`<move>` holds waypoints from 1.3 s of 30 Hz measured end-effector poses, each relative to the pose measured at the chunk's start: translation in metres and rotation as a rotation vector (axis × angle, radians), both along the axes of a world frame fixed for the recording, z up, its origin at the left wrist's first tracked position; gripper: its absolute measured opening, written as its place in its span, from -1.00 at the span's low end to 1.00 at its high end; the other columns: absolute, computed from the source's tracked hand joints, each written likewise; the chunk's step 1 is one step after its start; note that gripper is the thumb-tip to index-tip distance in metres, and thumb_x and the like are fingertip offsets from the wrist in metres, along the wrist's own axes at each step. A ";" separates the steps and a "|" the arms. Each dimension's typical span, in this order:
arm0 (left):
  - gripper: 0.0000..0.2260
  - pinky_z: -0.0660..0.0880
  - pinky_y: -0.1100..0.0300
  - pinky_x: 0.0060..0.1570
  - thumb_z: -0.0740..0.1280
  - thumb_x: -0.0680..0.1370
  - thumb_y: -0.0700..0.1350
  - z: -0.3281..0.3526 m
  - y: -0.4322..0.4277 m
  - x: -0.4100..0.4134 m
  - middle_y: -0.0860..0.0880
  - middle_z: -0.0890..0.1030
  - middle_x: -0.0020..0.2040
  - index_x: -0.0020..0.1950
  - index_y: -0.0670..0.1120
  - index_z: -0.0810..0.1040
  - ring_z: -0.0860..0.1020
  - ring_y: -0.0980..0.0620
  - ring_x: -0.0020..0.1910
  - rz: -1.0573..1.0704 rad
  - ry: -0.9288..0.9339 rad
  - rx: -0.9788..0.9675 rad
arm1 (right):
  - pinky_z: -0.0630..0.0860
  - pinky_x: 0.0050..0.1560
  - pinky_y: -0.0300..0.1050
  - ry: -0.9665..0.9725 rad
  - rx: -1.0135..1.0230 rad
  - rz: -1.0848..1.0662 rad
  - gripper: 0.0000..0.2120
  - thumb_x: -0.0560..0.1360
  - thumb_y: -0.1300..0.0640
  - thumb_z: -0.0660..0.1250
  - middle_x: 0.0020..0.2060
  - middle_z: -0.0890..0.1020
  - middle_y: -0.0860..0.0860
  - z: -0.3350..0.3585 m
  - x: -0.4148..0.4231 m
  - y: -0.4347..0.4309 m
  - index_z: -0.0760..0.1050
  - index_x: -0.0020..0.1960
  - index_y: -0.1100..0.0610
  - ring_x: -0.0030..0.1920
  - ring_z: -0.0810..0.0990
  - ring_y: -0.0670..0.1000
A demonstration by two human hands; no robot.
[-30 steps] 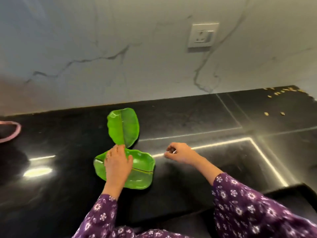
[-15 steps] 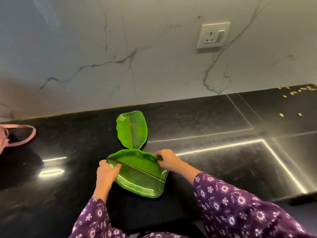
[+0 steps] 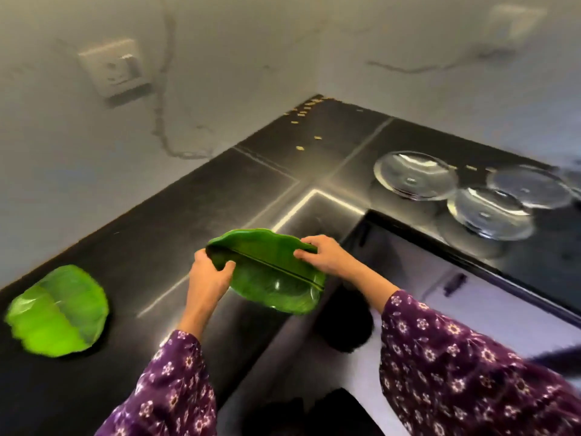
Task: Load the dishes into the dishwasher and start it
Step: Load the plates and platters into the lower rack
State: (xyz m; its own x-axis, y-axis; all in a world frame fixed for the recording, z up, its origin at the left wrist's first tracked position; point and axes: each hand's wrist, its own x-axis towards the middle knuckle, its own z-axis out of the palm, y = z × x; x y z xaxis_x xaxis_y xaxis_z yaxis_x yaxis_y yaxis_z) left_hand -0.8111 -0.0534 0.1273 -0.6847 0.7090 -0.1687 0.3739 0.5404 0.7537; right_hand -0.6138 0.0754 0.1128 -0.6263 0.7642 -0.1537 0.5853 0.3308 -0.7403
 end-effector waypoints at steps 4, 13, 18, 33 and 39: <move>-0.59 0.36 0.17 -0.03 0.36 0.51 -0.12 0.001 0.056 0.103 -0.07 0.49 0.09 0.30 -0.20 0.34 0.45 0.01 0.01 -0.366 -0.017 0.075 | 0.47 -0.06 -0.03 0.088 -0.063 -0.327 -0.90 0.50 0.12 0.35 -0.23 0.64 0.05 -0.004 0.143 -0.007 0.61 -0.05 0.13 -0.19 0.53 -0.06; -0.48 0.37 0.16 0.11 0.40 0.48 -0.07 -0.007 0.092 0.370 -0.11 0.53 0.21 0.35 -0.18 0.30 0.50 -0.09 0.20 -1.042 -0.058 0.022 | 0.51 0.11 0.11 0.232 -0.082 -1.049 -0.85 0.45 0.08 0.40 -0.06 0.68 0.18 -0.017 0.406 -0.142 0.61 0.01 0.06 -0.11 0.58 0.01; -0.41 0.38 0.16 0.08 0.38 0.51 -0.12 -0.017 0.063 0.496 -0.19 0.41 0.32 0.45 -0.22 0.20 0.47 -0.10 0.22 -1.351 -0.108 -0.047 | 0.47 -0.10 -0.11 0.101 -0.018 -1.423 -0.87 0.49 0.11 0.37 -0.20 0.65 0.01 -0.024 0.491 -0.234 0.61 0.00 0.11 -0.15 0.60 0.04; -0.44 0.44 0.15 0.05 0.31 0.51 -0.08 -0.099 0.054 0.704 -0.04 0.37 0.24 0.46 -0.13 0.19 0.47 0.02 0.11 -2.077 0.078 -0.387 | 0.38 -0.25 -0.31 -0.227 -0.394 -1.968 -0.78 0.55 0.20 0.27 -0.03 0.61 0.16 -0.131 0.595 -0.345 0.53 0.17 0.23 -0.18 0.51 -0.02; -0.52 0.35 0.26 -0.08 0.30 0.51 -0.08 -0.124 0.067 0.754 -0.11 0.37 0.26 0.40 -0.12 0.27 0.46 0.03 0.03 -2.202 0.257 -0.423 | 0.41 -0.42 -0.33 -0.162 -0.420 -2.102 -0.88 0.55 0.23 0.25 -0.22 0.57 0.07 -0.154 0.624 -0.349 0.52 0.06 0.17 -0.35 0.50 -0.05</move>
State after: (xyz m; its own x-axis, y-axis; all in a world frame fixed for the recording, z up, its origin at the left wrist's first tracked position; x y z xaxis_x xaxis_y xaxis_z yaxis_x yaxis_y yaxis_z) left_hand -0.0574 0.0138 0.0034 0.8400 0.1126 -0.5308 0.4649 -0.6538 0.5971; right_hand 0.0106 -0.2733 -0.0410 0.9129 0.0442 -0.4058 -0.1796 -0.8492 -0.4966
